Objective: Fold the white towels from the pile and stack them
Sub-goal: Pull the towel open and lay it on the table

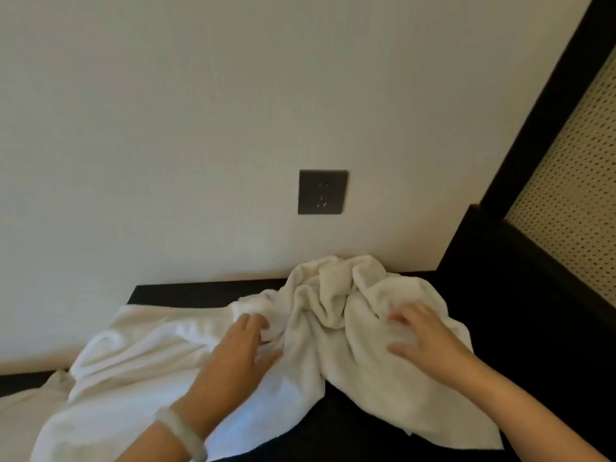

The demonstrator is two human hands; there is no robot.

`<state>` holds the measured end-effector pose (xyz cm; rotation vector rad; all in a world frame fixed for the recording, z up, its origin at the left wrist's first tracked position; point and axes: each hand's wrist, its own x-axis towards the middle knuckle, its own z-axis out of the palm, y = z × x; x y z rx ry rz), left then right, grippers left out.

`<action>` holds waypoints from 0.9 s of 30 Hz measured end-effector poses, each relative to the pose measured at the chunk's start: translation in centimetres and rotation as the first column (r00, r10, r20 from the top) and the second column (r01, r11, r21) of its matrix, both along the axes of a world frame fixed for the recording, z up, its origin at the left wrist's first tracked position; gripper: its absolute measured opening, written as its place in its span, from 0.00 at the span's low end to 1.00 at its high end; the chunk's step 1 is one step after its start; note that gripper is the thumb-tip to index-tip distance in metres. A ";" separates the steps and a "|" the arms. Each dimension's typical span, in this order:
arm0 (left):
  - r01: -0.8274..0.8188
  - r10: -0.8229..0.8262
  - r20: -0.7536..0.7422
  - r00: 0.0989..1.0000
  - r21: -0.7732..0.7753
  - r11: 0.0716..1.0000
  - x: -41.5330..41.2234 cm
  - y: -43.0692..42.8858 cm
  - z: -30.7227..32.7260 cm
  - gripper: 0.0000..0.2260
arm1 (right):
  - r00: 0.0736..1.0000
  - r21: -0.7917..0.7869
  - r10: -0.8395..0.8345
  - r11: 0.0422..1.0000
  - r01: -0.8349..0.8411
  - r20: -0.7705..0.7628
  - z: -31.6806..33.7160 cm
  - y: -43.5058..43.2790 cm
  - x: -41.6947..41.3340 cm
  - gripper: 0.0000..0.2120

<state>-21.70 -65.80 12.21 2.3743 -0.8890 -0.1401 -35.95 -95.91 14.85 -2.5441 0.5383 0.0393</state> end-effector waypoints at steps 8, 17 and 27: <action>0.151 -0.190 0.115 0.975 0.286 0.946 -2.9 0.3 -2.6 0.16 | 0.975 -0.131 0.179 0.972 -0.196 -0.129 -3.5 0.1 -3.4 0.17; -0.398 0.084 -0.583 0.808 -0.435 0.808 2.8 -8.0 8.0 0.09 | 0.914 0.307 -0.302 0.927 0.216 0.271 4.6 1.3 4.0 0.09; -0.012 0.015 -0.015 1.000 0.198 0.980 -1.9 4.0 -2.4 0.21 | 0.996 -0.298 -0.086 0.951 0.083 0.003 -5.2 2.9 -4.7 0.26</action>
